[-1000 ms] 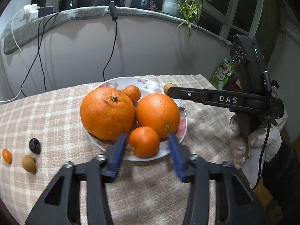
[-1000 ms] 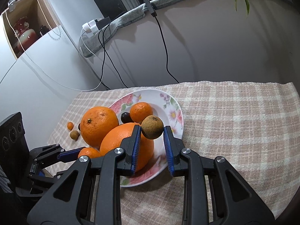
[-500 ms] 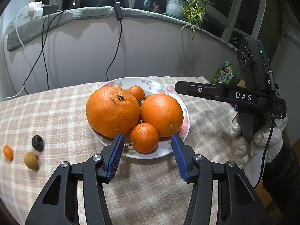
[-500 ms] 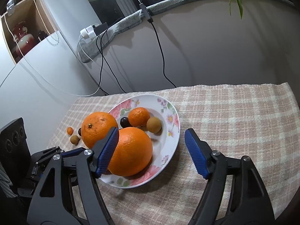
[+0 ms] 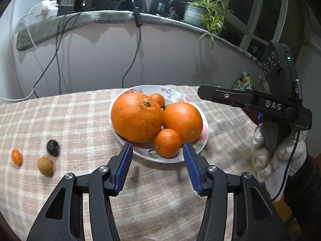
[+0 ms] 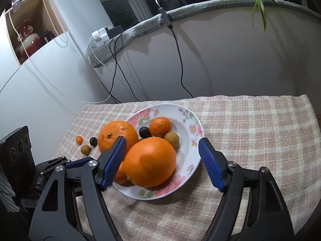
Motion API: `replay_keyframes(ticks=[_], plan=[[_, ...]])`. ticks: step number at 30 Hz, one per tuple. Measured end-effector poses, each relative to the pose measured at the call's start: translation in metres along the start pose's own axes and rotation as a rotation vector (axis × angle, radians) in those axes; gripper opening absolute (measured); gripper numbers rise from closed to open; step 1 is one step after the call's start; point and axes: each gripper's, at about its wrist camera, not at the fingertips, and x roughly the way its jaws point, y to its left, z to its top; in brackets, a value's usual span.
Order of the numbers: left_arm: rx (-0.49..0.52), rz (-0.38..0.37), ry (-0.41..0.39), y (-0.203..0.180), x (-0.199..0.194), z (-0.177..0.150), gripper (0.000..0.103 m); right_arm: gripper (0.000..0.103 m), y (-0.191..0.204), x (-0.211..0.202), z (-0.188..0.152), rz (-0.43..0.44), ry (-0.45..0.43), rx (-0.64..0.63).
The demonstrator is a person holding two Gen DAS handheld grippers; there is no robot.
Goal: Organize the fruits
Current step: 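Move both grippers back to the remaining fruits on the tablecloth, then grasp the small mandarin with the left gripper while the right gripper grasps a brown kiwi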
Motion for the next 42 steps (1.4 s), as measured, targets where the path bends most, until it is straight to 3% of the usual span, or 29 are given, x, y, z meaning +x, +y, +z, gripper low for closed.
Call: replay_keyframes(ticks=[8, 18, 33, 38, 40, 42], plan=[[-0.043, 0.046, -0.029, 0.031, -0.020, -0.004, 0.051, 0.085, 0.037, 0.003, 0.002, 0.038, 0.002, -0.057], [-0.111, 0.138, -0.053, 0.087, -0.045, -0.015, 0.051, 0.101, 0.083, 0.014, 0.003, 0.077, 0.017, -0.126], [-0.197, 0.268, -0.047, 0.168, -0.059, -0.030, 0.051, 0.101, 0.163, 0.056, -0.012, 0.135, 0.080, -0.282], [-0.213, 0.288, -0.034, 0.186, -0.056, -0.032, 0.050, 0.087, 0.185, 0.078, -0.024, 0.137, 0.132, -0.322], [-0.214, 0.288, -0.029, 0.190, -0.054, -0.032, 0.045, 0.082, 0.190, 0.087, -0.029, 0.147, 0.161, -0.329], [-0.215, 0.283, -0.022, 0.195, -0.051, -0.031, 0.042, 0.072, 0.194, 0.099, -0.034, 0.156, 0.194, -0.332]])
